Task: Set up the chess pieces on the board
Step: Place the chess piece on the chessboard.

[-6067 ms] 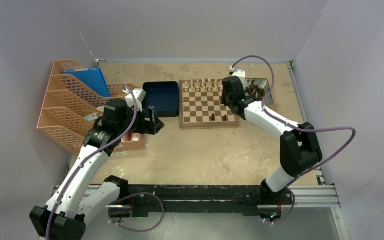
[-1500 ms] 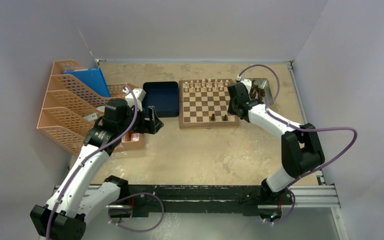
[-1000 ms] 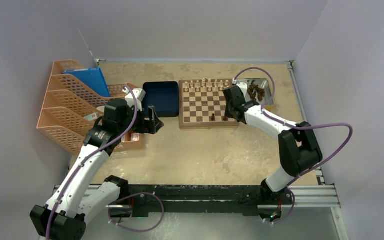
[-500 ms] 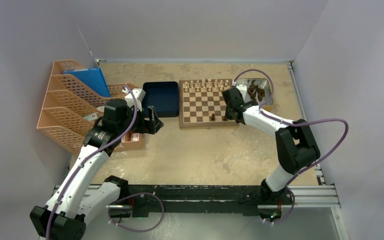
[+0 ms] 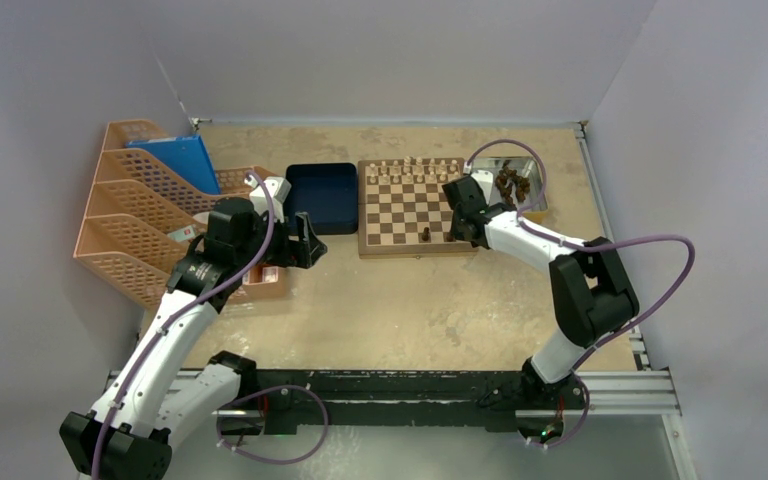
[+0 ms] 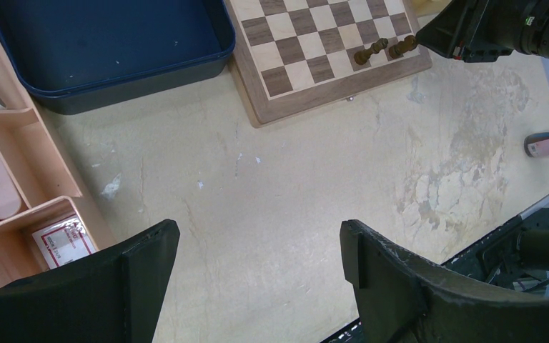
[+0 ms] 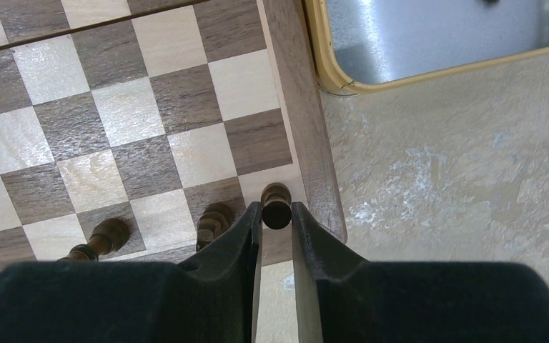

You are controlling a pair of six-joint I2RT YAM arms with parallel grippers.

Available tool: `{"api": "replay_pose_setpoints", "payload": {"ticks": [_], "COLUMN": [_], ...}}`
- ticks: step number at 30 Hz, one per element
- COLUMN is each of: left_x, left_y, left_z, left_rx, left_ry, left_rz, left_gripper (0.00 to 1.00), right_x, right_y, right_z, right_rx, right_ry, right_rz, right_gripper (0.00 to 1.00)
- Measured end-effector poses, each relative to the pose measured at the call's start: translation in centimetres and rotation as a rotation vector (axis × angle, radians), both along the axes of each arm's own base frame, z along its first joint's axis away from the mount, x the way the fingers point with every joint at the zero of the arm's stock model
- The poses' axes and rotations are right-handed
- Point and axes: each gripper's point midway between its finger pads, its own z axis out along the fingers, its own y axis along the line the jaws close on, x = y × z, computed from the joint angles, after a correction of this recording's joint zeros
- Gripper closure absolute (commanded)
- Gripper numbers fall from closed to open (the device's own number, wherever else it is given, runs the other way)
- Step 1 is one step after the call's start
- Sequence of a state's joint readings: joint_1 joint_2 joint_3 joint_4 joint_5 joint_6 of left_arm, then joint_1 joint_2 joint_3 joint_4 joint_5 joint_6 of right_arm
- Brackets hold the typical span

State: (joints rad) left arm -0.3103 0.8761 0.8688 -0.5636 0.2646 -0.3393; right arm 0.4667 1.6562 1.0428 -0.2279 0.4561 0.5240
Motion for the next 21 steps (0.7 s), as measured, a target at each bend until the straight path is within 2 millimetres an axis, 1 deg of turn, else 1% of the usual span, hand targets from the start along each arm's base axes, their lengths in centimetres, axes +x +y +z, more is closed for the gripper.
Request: {"api": "replay_pose_setpoints", "payload": {"ticks": [9, 21], "left_x": [-0.04, -0.04], "left_y": [0.01, 0.01], "left_z": [0.1, 0.11], "left_rx": [-0.001, -0.001], "left_ry": [-0.004, -0.004], "left_rz": [0.0, 0.0], "left_gripper": [0.17, 0.16], "right_x": [-0.12, -0.37], "right_y": [0.14, 0.61], "right_z": [-0.03, -0.06], "right_rx": [-0.001, -0.003], "right_ry": [0.003, 0.006], "right_rz": [0.005, 0.019], "right_gripper": [0.82, 0.82]}}
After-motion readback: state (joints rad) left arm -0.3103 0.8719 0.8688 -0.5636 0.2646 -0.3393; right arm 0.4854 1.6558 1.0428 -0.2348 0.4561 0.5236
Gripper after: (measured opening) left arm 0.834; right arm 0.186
